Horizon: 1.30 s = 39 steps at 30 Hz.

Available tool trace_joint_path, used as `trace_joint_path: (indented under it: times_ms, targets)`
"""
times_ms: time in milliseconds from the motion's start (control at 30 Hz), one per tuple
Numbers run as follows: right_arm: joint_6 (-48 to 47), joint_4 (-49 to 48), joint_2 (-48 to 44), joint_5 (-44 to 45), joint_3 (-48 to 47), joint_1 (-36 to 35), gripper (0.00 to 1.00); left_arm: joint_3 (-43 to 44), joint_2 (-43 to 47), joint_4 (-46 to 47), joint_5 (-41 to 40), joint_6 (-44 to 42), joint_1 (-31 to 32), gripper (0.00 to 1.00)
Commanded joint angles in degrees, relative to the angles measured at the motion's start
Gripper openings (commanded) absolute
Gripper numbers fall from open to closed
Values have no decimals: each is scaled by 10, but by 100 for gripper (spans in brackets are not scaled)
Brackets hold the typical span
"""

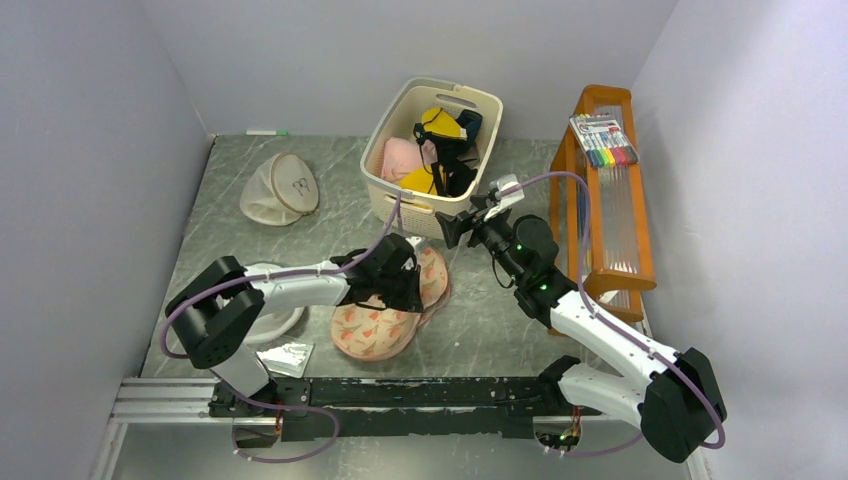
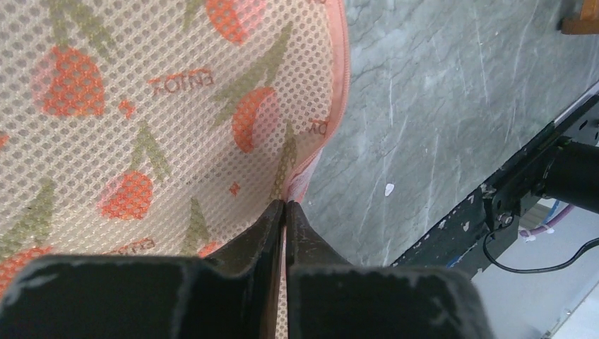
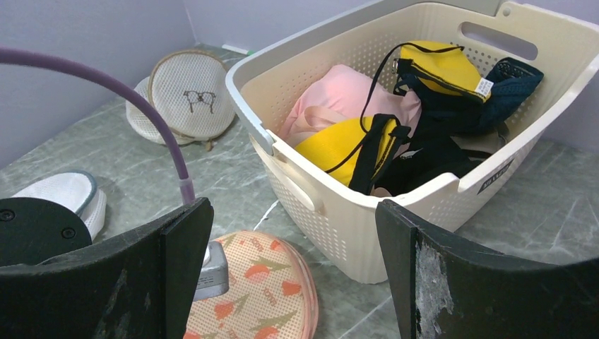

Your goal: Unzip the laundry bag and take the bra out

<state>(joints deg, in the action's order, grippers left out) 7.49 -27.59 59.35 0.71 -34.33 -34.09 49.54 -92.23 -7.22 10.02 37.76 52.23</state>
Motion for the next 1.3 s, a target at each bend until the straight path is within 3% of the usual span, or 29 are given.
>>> trace_joint_path:
  times_ms: [0, 200, 233, 267, 467, 600, 733, 933, 1100, 1267]
  targets:
    - [-1, -6, 3, 6, 0, 2, 86, -13, 2, 41, -2, -11, 3, 24]
    - [-3, 33, -2, 8, -21, 1, 86, -35, 47, 67, 0, -46, 3, 60]
    - [-4, 50, -7, 10, -30, 1, 86, -40, 65, 71, -2, -53, 2, 93]
    - [-5, 69, -14, 14, -38, 1, 86, -41, 87, 70, -9, -63, 2, 100]
    - [10, 169, -110, 74, -42, 2, 87, 12, 233, 3, -80, -166, -37, 99]
    - [26, 264, -189, 128, -61, 4, 90, 77, 322, -11, -115, -226, -151, 96]
    - [35, 370, -238, 185, -108, 4, 94, 162, 347, -21, -209, -258, -227, 95]
    - [28, 455, -265, 255, -201, 5, 100, 270, 341, -22, -271, -329, -245, 94]
    - [16, 473, -250, 278, -274, 5, 100, 275, 352, -2, -257, -338, -246, 94]
    - [-7, 445, -242, 283, -279, 5, 100, 268, 356, 2, -260, -349, -246, 94]
